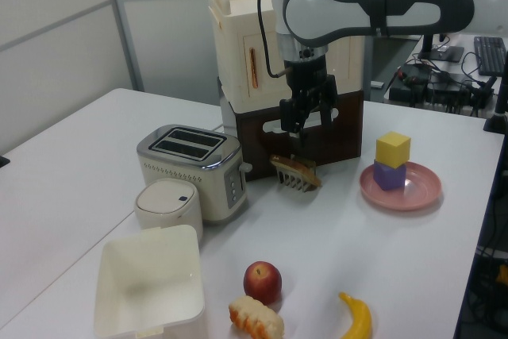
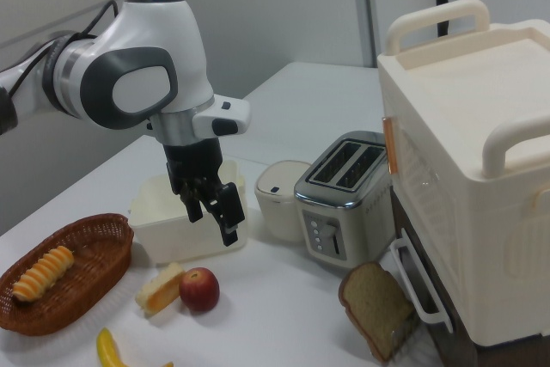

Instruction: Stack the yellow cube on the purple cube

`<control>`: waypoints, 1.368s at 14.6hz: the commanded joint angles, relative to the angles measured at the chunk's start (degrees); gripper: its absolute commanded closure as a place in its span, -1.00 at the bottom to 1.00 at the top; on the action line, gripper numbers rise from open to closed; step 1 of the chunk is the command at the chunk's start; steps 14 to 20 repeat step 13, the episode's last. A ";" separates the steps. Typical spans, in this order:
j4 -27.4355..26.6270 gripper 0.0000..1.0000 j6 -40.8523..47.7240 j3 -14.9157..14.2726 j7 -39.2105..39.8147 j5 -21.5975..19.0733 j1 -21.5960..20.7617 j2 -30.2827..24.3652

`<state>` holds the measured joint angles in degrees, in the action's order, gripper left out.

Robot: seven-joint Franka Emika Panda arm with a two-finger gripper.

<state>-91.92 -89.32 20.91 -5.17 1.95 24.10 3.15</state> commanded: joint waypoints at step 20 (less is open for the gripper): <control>-0.01 -1.00 1.08 -29.08 0.43 1.22 -29.20 -0.68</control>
